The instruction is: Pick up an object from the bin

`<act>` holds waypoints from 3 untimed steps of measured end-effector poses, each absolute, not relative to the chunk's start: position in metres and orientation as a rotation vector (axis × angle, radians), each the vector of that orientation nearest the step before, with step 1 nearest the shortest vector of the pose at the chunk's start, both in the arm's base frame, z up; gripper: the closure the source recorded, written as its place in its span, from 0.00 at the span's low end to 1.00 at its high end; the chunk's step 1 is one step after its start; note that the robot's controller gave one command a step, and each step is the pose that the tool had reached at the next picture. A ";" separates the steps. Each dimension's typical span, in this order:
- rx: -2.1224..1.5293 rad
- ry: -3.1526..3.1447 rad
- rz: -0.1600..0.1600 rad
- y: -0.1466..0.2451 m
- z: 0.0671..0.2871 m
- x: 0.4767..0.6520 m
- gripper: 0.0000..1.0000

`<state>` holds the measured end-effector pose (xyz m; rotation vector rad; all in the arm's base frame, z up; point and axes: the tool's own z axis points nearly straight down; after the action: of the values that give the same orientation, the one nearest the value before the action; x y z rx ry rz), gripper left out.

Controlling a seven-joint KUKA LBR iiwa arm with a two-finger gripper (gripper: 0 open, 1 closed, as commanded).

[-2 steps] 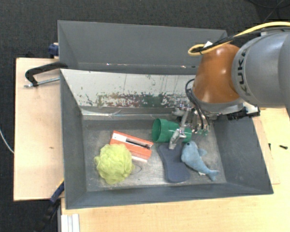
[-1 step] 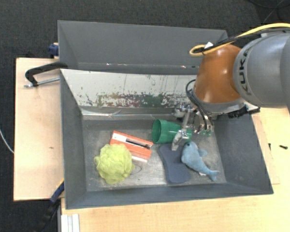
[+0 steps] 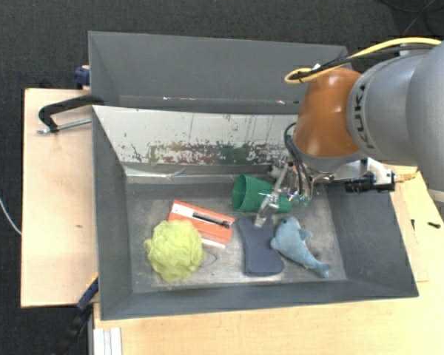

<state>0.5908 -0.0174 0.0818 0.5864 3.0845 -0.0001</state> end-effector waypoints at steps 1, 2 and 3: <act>0.374 3.116 0.003 -0.014 0.078 0.592 1.00; 0.374 3.116 0.003 -0.014 0.078 0.592 1.00; 0.374 3.116 0.003 -0.014 0.080 0.591 1.00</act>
Offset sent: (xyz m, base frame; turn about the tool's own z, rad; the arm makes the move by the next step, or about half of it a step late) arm 0.0000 0.0000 0.0000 0.0000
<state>0.5913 -0.0141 0.0798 0.3740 3.1164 0.0034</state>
